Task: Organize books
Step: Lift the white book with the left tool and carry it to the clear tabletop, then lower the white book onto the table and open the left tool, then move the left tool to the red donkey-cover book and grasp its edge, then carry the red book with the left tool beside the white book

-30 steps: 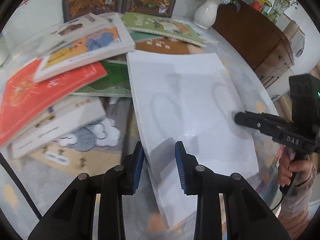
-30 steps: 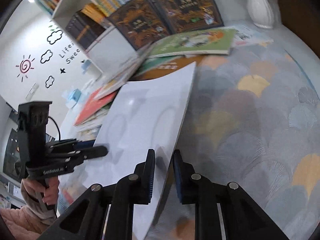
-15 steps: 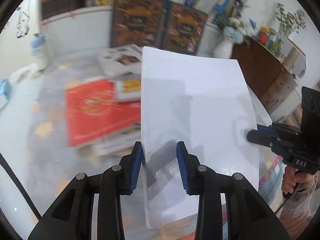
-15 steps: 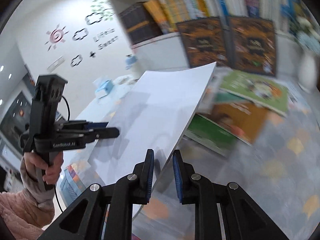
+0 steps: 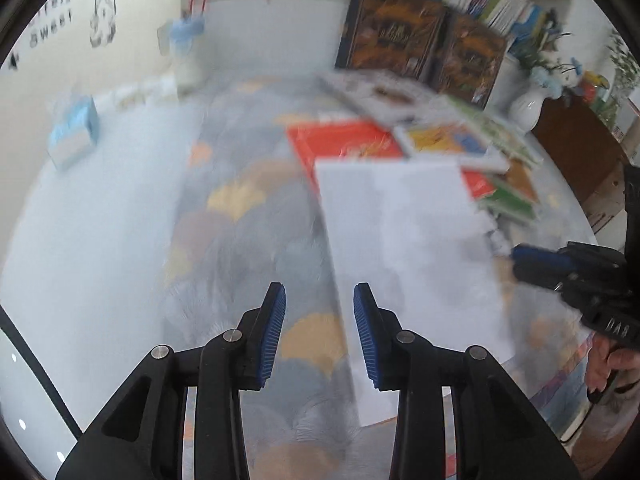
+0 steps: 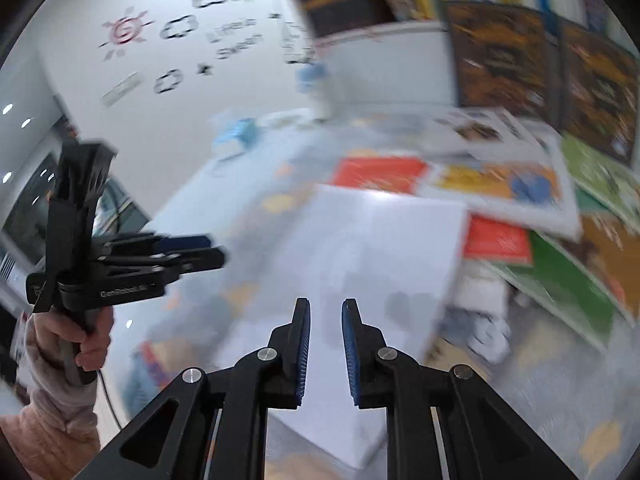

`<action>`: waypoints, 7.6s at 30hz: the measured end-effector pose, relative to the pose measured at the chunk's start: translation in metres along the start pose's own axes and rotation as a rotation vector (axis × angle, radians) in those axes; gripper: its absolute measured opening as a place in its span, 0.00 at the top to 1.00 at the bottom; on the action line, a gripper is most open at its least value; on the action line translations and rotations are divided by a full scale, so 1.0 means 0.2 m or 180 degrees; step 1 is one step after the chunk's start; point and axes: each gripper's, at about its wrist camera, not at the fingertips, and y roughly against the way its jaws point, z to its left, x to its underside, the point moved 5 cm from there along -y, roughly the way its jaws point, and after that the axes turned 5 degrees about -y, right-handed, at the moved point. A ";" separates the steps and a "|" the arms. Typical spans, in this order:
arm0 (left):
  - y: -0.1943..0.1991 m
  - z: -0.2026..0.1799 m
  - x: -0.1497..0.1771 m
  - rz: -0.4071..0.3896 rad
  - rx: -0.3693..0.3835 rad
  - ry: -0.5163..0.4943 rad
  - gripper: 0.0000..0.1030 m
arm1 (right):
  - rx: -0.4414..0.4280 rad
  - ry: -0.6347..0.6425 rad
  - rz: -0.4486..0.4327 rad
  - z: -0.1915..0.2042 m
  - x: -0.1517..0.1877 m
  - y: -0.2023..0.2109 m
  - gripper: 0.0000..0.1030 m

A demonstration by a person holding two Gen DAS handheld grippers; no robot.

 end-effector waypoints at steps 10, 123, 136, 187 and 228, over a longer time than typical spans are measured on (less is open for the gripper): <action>-0.28 -0.09 0.05 0.0147 0.0620 0.0265 0.62 | -0.0505 -0.0735 0.0267 -0.29 0.10 -0.19 0.30; -0.42 -0.81 -0.13 0.0449 0.0333 -0.0962 0.46 | 0.0015 -0.1402 -0.0277 -0.68 0.23 0.05 0.56; -0.18 -0.93 0.42 0.0528 0.0610 -0.0957 0.47 | -0.0320 -0.1195 -0.0006 -0.62 0.70 0.37 0.62; -0.10 -0.78 0.09 -0.0117 0.0127 -0.0439 0.71 | -0.0739 -0.1021 -0.0289 -0.58 0.33 0.43 0.87; -0.27 -0.59 0.12 0.0705 0.0939 -0.0120 0.80 | -0.0723 -0.0909 0.0352 -0.53 0.29 0.22 0.83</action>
